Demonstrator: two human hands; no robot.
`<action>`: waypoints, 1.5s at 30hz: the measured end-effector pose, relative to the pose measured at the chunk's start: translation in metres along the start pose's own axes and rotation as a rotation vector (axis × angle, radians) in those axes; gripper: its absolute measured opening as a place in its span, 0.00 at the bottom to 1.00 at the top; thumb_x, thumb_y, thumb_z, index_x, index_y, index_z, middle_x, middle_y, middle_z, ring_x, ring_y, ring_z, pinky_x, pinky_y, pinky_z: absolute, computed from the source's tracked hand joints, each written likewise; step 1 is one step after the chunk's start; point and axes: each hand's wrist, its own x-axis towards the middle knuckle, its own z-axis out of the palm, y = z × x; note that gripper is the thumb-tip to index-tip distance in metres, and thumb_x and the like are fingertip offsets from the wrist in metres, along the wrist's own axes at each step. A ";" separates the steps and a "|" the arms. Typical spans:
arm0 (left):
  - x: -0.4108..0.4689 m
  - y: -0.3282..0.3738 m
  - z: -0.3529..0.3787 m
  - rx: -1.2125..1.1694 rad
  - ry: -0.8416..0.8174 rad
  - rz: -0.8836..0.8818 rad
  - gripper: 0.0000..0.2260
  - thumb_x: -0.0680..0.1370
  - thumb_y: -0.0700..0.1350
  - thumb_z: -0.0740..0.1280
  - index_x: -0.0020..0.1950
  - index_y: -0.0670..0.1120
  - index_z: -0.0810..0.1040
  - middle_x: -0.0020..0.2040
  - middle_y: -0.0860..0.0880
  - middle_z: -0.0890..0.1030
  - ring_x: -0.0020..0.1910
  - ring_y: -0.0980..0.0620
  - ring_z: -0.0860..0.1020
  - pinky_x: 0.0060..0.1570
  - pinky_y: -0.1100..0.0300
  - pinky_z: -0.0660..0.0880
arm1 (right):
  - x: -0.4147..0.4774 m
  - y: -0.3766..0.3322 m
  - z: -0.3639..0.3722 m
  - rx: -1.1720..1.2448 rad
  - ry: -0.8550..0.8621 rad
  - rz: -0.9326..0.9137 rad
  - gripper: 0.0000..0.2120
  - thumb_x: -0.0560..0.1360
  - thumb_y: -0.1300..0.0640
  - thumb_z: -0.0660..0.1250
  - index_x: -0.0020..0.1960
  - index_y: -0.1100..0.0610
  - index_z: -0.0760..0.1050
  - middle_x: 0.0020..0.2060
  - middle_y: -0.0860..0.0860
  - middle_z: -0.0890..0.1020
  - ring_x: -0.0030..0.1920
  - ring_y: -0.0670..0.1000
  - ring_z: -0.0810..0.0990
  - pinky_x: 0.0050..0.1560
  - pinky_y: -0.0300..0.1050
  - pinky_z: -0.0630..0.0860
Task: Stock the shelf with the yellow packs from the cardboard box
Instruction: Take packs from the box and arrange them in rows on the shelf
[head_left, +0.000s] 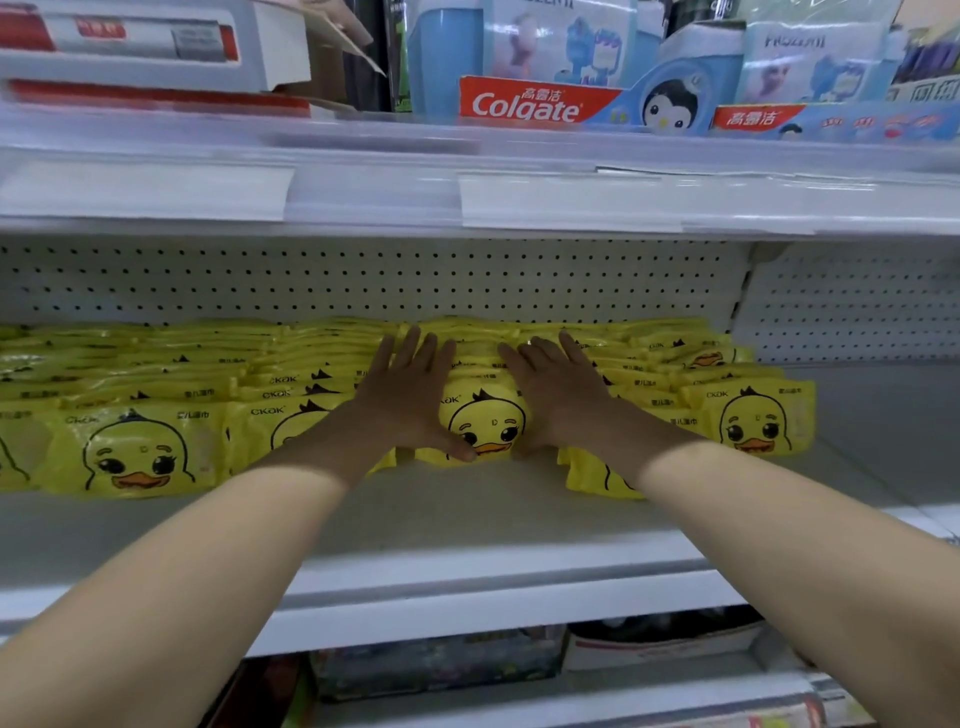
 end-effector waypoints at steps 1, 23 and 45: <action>0.001 -0.001 0.002 0.030 0.010 0.002 0.63 0.60 0.75 0.69 0.79 0.47 0.36 0.80 0.44 0.41 0.78 0.44 0.35 0.75 0.42 0.37 | 0.000 0.001 -0.001 0.004 -0.008 -0.005 0.66 0.59 0.32 0.77 0.80 0.54 0.41 0.78 0.54 0.57 0.79 0.55 0.49 0.77 0.59 0.39; 0.001 -0.014 0.010 -0.434 0.634 0.198 0.19 0.61 0.61 0.76 0.47 0.54 0.83 0.40 0.58 0.80 0.51 0.48 0.73 0.54 0.54 0.66 | 0.001 0.017 -0.013 0.623 0.306 -0.050 0.18 0.65 0.45 0.79 0.53 0.45 0.83 0.44 0.46 0.78 0.54 0.52 0.70 0.54 0.46 0.69; -0.002 -0.006 -0.006 -0.265 0.465 0.116 0.34 0.59 0.74 0.68 0.54 0.53 0.81 0.40 0.57 0.79 0.52 0.54 0.68 0.59 0.58 0.62 | -0.019 0.061 -0.016 0.473 0.306 0.027 0.19 0.71 0.41 0.73 0.59 0.48 0.81 0.59 0.50 0.80 0.65 0.54 0.69 0.65 0.48 0.67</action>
